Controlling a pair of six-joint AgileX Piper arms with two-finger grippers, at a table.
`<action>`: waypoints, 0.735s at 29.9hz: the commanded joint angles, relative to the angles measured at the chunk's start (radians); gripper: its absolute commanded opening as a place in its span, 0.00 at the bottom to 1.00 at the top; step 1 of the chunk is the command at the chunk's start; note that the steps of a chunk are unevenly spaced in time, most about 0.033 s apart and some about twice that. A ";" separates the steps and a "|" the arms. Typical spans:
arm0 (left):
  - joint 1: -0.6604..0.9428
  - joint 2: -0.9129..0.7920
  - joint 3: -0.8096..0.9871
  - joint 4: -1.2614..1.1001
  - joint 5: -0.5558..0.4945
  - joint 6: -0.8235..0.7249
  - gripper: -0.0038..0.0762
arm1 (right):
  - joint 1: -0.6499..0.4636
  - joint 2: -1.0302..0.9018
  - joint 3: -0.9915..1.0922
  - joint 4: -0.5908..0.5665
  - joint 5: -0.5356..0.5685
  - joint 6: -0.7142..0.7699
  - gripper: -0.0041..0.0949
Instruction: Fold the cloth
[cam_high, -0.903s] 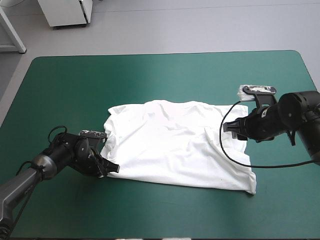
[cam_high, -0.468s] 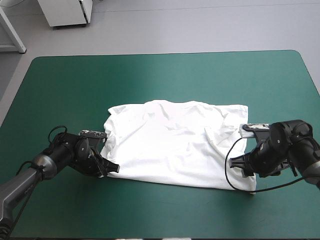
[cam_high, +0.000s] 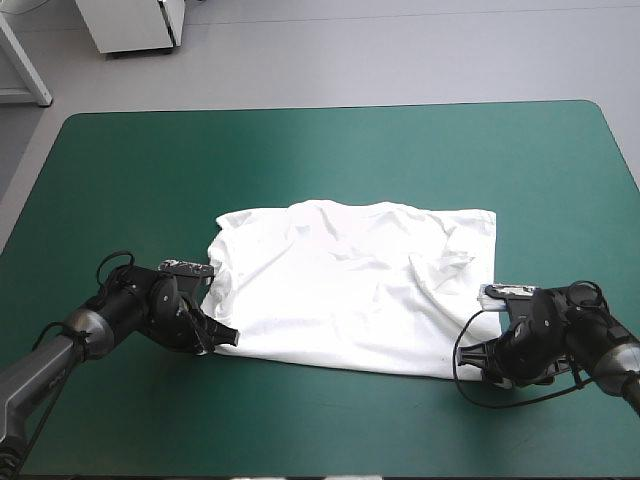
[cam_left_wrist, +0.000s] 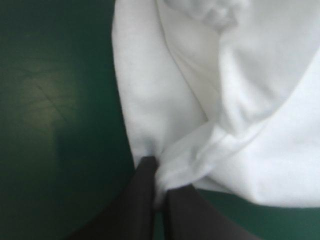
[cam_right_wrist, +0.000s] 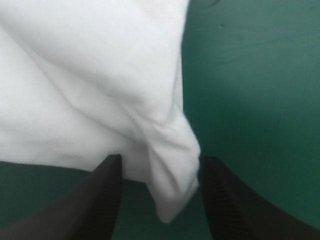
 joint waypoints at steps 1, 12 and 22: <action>-0.008 0.038 0.021 -0.061 -0.118 0.004 0.04 | 0.001 0.008 0.000 0.029 -0.070 0.001 0.52; -0.008 0.038 -0.013 -0.061 -0.119 0.004 0.04 | 0.001 0.170 0.009 0.079 -0.081 0.006 0.02; -0.008 0.030 -0.233 -0.061 0.055 0.067 0.04 | 0.001 0.011 -0.194 0.017 0.086 0.051 0.03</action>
